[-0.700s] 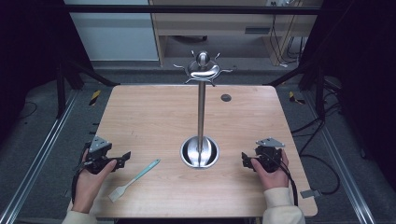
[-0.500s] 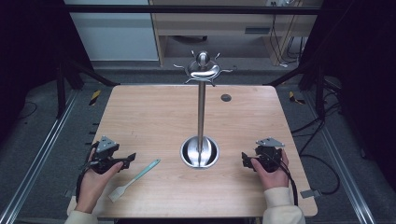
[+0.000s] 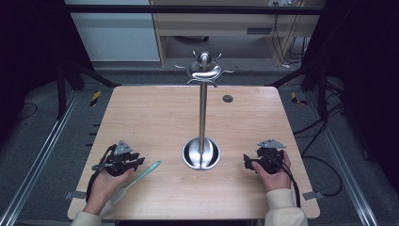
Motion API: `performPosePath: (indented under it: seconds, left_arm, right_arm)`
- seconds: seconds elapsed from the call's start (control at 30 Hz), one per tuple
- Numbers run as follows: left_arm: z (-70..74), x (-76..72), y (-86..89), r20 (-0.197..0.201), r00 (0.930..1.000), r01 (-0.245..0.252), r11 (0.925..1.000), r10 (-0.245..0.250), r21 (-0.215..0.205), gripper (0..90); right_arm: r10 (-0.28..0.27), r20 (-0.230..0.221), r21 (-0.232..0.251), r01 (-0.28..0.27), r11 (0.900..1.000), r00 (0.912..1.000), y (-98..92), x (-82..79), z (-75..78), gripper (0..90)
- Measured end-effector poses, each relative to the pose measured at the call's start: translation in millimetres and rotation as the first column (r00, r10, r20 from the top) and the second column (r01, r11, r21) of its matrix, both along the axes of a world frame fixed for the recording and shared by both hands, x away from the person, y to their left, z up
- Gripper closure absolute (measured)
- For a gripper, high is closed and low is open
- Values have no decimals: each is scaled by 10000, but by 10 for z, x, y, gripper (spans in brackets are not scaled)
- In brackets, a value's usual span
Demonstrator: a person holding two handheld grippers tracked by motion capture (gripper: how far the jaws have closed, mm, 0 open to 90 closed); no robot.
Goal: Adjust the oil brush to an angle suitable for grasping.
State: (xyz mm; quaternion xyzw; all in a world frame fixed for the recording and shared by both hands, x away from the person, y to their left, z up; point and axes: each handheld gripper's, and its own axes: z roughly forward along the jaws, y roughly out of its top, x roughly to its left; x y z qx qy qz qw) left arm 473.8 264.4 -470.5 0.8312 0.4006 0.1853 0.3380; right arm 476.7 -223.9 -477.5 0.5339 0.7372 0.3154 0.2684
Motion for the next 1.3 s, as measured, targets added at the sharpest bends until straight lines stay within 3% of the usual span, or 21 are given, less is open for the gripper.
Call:
performPosePath:
  seconds: [0.33, 1.07, 1.2, 1.3]
  left_arm:
    - [-38, 2, -52, -297, 9985, 465, 9989, -462, 103, 891]
    - [-137, -18, -225, -822, 9898, 1222, 9902, -1165, 674, 900]
    - [-137, -27, -230, -933, 9876, 1317, 9900, -1266, 509, 900]
    - [-133, -82, -289, -1020, 9819, 1646, 9854, -1595, 431, 900]
  right_arm:
    - [24, -13, 43, -24, 10000, 10000, 5, -2, -1, 85]
    - [30, -66, 30, -30, 10000, 10000, 5, 2, -7, 86]
    - [30, -95, 47, -30, 10000, 10000, 8, 1, -7, 86]
    - [47, -88, 51, -47, 10000, 9999, 9, 2, -7, 86]
